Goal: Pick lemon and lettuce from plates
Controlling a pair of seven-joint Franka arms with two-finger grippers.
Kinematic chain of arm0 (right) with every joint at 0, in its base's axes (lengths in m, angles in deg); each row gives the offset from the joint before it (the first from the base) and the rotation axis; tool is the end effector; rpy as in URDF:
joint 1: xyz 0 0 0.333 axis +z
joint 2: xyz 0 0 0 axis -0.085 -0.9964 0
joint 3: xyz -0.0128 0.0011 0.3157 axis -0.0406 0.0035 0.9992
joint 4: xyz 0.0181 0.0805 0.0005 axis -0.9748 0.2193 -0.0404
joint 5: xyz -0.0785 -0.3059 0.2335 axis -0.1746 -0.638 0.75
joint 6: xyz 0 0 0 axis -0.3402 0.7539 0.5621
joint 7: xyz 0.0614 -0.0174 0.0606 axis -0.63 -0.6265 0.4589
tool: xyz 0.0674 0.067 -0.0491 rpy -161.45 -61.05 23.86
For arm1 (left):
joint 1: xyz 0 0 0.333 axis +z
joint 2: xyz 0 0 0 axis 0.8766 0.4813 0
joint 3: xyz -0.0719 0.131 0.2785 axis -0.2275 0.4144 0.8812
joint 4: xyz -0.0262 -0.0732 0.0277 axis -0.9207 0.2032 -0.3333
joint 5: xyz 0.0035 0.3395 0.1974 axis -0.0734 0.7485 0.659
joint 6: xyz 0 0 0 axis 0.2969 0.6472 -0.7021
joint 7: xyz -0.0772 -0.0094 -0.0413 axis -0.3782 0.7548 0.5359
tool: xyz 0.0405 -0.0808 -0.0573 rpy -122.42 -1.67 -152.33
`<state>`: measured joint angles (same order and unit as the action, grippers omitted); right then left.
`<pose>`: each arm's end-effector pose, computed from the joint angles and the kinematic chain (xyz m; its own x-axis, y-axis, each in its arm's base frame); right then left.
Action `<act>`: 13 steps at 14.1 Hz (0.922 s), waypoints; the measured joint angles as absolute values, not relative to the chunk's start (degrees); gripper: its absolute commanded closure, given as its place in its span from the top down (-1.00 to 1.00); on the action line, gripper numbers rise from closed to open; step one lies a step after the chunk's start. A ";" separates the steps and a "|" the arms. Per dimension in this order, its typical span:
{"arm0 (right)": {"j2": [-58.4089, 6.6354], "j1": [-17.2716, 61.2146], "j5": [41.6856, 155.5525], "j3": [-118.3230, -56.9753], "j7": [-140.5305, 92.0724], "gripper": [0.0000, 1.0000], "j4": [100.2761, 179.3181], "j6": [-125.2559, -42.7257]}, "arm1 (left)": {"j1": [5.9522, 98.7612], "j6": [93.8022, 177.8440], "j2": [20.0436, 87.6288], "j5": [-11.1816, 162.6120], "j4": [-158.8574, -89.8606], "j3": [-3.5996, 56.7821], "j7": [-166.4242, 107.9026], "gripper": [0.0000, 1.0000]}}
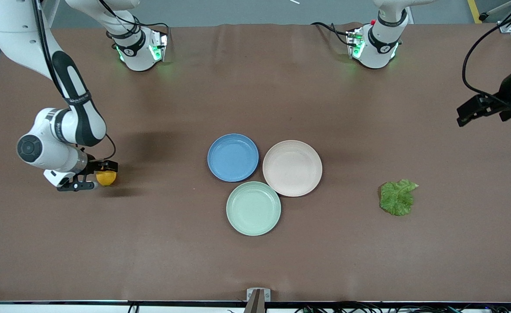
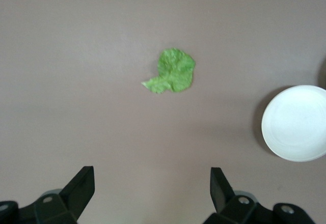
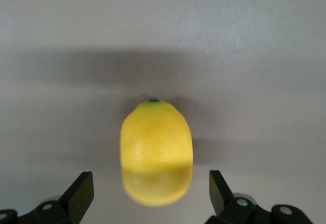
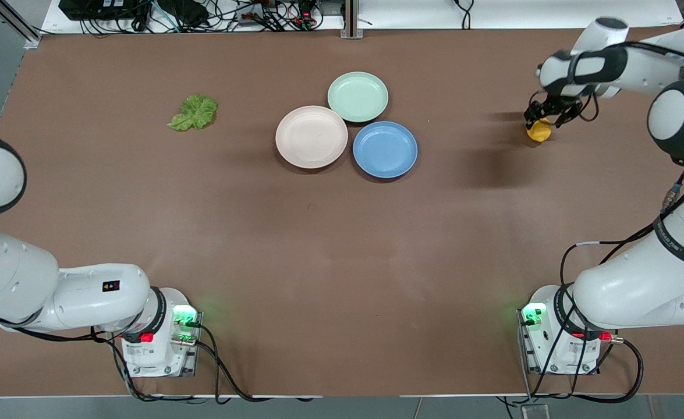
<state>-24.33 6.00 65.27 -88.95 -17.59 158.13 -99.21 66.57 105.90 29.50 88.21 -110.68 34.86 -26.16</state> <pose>0.5777 -0.0544 0.2417 0.9875 0.0680 -0.1421 0.0649 -0.9975 -0.0264 0.5554 -0.0368 0.6418 0.9960 0.0887 0.0070 0.0890 -0.9944 -0.0567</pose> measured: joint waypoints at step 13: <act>-5.40 5.85 65.14 -88.94 -24.12 1.00 132.00 -56.03 | 65.14 109.80 22.92 87.43 -120.06 35.54 -26.64 1.00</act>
